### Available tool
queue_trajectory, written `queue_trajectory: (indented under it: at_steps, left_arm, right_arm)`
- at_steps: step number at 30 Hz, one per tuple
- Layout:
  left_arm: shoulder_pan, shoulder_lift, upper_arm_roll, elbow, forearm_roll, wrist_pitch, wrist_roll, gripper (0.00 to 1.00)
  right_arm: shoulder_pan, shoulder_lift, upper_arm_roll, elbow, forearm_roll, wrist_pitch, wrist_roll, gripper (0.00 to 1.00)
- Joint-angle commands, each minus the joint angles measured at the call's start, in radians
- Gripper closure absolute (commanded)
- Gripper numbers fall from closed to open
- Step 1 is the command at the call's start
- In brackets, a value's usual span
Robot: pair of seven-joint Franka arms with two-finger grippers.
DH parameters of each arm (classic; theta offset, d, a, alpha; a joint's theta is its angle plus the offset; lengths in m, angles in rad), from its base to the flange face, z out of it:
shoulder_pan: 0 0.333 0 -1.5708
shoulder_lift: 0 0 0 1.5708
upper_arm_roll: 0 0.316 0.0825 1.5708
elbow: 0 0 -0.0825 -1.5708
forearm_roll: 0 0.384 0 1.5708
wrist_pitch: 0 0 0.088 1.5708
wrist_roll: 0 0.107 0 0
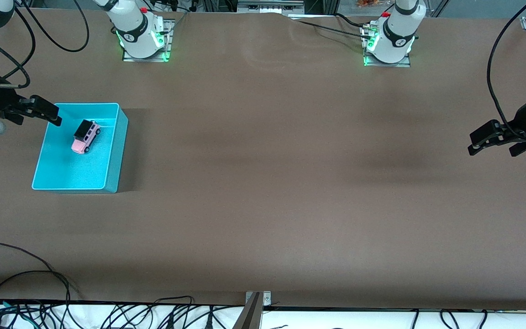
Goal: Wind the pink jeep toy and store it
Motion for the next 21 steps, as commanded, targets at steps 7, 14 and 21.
queue_trajectory:
  at_steps: [7, 14, 21]
  left_arm:
    - [-0.002, -0.015, -0.032, 0.003, -0.008, -0.008, 0.016, 0.00]
    - [0.004, -0.036, -0.053, 0.003, 0.010, -0.008, 0.016, 0.00]
    - [0.010, -0.032, -0.050, -0.003, 0.018, -0.012, 0.016, 0.00]
  right_arm:
    - [-0.003, 0.003, -0.012, 0.016, -0.005, -0.006, -0.015, 0.00]
    - [-0.006, 0.003, -0.012, 0.016, -0.003, -0.006, -0.013, 0.00]
    - [-0.003, 0.003, -0.013, 0.017, -0.002, -0.008, -0.013, 0.00]
